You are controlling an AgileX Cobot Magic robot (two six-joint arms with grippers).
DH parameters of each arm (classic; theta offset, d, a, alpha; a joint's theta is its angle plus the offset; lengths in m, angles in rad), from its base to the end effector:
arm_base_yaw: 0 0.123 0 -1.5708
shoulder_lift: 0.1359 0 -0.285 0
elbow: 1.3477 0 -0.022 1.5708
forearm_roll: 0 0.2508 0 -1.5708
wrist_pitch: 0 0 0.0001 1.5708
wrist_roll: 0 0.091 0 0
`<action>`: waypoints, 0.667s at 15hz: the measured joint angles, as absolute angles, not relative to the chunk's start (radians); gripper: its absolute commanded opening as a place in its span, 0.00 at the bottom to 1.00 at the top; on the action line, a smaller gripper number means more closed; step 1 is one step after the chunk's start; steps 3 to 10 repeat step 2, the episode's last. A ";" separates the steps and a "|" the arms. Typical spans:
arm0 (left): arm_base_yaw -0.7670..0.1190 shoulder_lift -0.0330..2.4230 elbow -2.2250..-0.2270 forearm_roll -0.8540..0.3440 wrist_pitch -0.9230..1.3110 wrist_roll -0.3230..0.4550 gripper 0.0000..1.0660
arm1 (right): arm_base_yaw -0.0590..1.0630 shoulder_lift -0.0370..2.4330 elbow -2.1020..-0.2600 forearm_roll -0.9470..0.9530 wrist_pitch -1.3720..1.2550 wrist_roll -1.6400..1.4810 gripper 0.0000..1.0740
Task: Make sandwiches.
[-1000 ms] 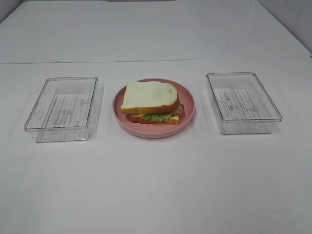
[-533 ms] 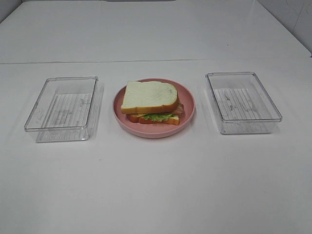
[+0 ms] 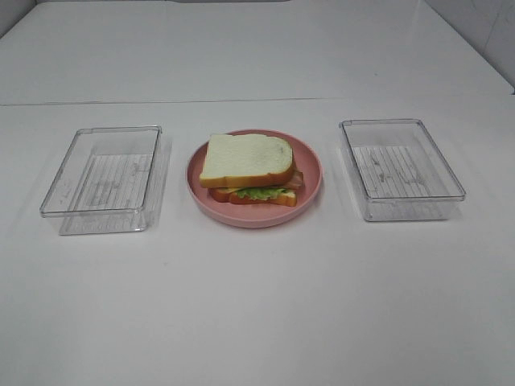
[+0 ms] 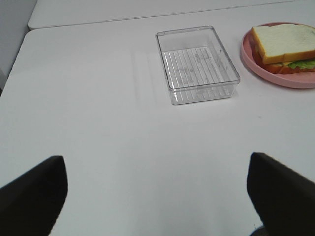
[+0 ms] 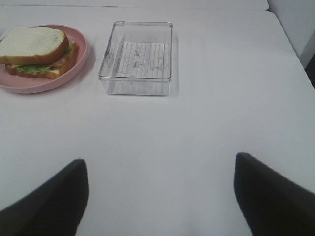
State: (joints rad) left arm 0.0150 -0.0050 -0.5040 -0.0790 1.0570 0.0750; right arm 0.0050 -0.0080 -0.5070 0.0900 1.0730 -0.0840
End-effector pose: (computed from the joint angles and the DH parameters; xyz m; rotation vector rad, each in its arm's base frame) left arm -0.0060 -0.0063 0.2789 0.0648 2.0283 -0.0376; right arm -0.0076 0.0072 0.2784 -0.0963 2.0365 0.0581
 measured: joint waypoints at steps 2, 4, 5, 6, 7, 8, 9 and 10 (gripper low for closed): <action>0.015 -0.005 -0.504 -0.079 1.057 0.075 0.88 | 0.005 -0.008 -0.507 0.090 1.073 -0.084 0.71; 0.015 -0.005 -0.504 -0.079 1.057 0.075 0.88 | 0.005 -0.008 -0.507 0.090 1.073 -0.084 0.71; 0.015 -0.005 -0.504 -0.079 1.057 0.075 0.88 | 0.005 -0.008 -0.507 0.090 1.073 -0.084 0.71; 0.015 -0.005 -0.504 -0.079 1.057 0.075 0.88 | 0.005 -0.008 -0.507 0.090 1.073 -0.084 0.71; 0.015 -0.005 -0.504 -0.079 1.057 0.075 0.88 | 0.005 -0.008 -0.507 0.090 1.073 -0.084 0.71; 0.015 -0.005 -0.504 -0.079 1.057 0.075 0.88 | 0.005 -0.008 -0.507 0.090 1.073 -0.084 0.71; 0.015 -0.005 -0.504 -0.079 1.057 0.075 0.88 | 0.005 -0.008 -0.507 0.090 1.073 -0.084 0.71; 0.015 -0.005 -0.504 -0.079 1.057 0.075 0.88 | 0.005 -0.008 -0.507 0.090 1.073 -0.084 0.71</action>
